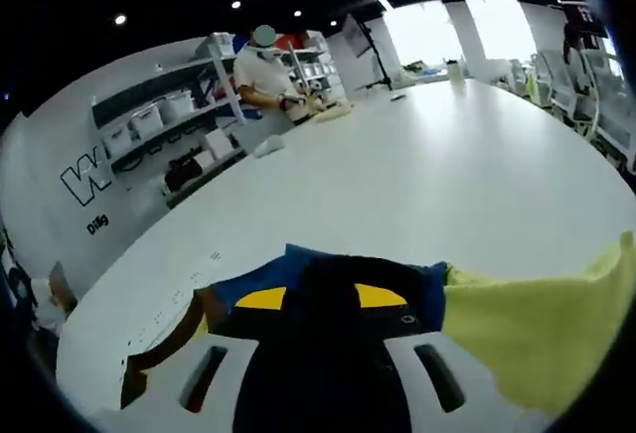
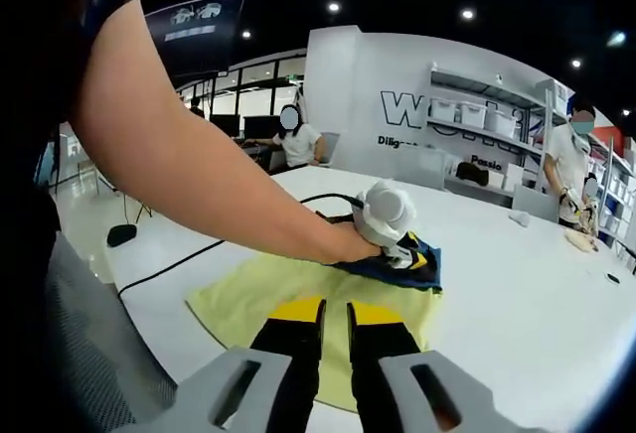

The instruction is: Fold the garment on the visible template until the final outline fits inside the template.

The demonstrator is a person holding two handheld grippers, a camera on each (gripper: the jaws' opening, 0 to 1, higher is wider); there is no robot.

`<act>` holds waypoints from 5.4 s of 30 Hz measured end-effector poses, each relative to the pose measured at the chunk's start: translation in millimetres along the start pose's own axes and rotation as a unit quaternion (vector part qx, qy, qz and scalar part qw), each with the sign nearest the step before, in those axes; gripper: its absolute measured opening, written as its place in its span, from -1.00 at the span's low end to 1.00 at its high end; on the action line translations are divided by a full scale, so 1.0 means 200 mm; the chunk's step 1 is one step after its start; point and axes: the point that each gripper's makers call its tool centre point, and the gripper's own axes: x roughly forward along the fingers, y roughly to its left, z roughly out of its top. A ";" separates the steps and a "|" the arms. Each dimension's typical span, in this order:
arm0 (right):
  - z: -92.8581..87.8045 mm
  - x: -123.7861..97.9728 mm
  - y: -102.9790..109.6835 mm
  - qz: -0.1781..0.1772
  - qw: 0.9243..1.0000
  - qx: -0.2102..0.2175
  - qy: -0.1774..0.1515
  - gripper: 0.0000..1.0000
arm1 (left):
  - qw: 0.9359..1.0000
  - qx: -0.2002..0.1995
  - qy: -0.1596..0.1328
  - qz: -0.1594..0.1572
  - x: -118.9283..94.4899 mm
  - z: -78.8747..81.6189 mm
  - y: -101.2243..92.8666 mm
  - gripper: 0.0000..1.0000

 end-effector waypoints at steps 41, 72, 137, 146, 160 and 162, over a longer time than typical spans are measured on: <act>-0.01 0.00 -0.01 -0.002 1.000 0.000 0.004 -0.93 | 0.997 -0.057 0.004 -0.042 0.05 -0.06 -0.09 -0.13; -0.01 0.00 0.01 0.007 1.000 0.000 0.004 -0.94 | 0.993 -0.113 -0.027 0.007 -0.28 -0.06 0.11 0.35; -0.10 0.01 -0.12 0.005 0.998 0.019 0.063 -0.32 | 0.972 -0.215 -0.022 0.097 -1.61 -0.26 -0.16 0.31; -0.20 0.00 -0.18 0.010 0.994 0.024 0.110 0.15 | 0.969 -0.234 0.016 0.081 -1.67 -0.35 -0.24 0.26; -0.49 -0.02 -0.33 0.006 0.978 0.075 0.192 0.39 | 0.945 -0.284 0.137 0.087 -1.79 -0.68 -0.32 0.24; -0.53 -0.02 -0.35 0.001 0.977 0.078 0.201 0.35 | 0.938 -0.290 0.171 0.082 -1.80 -0.74 -0.36 0.22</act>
